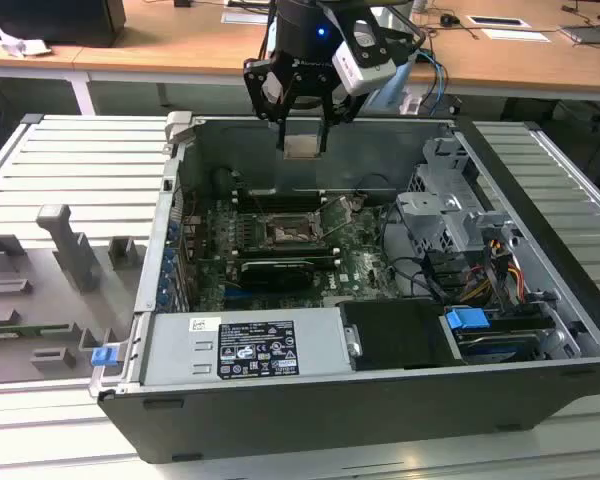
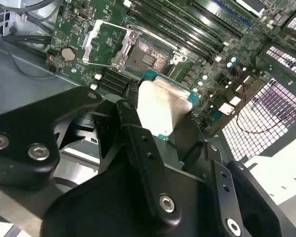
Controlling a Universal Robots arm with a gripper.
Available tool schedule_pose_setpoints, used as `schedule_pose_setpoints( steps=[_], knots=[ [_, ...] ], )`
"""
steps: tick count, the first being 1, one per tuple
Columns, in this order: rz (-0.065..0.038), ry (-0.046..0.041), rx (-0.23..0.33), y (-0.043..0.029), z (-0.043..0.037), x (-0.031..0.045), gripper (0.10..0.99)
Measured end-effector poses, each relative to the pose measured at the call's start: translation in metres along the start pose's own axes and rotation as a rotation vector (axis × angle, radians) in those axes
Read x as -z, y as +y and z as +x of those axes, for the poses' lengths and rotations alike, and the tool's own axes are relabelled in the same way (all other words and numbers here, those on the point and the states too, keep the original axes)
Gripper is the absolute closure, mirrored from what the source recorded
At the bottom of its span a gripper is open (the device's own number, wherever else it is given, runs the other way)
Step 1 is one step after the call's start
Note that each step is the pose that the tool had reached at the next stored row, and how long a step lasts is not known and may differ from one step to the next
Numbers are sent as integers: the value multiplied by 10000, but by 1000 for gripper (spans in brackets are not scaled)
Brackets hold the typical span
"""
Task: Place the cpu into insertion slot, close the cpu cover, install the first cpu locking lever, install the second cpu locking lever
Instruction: 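Place the cpu into insertion slot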
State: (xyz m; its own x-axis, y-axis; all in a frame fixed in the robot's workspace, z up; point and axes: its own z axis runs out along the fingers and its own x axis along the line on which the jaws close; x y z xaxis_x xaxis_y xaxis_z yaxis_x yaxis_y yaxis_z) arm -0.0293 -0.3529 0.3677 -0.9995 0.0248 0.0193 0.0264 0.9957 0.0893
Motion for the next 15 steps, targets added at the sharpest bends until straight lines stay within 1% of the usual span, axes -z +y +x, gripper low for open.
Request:
schedule_pose_setpoints(
  steps=[1,3,5,11,15],
  knots=[
    [-1,-4,-48,0,0,0,557],
    [-8,-38,-423,0,0,-1,557],
    [-11,-55,-626,0,0,-6,557],
    [-13,-62,-700,-4,-1,-46,557],
    [-14,-68,-768,-5,-1,-50,557]
  ],
)
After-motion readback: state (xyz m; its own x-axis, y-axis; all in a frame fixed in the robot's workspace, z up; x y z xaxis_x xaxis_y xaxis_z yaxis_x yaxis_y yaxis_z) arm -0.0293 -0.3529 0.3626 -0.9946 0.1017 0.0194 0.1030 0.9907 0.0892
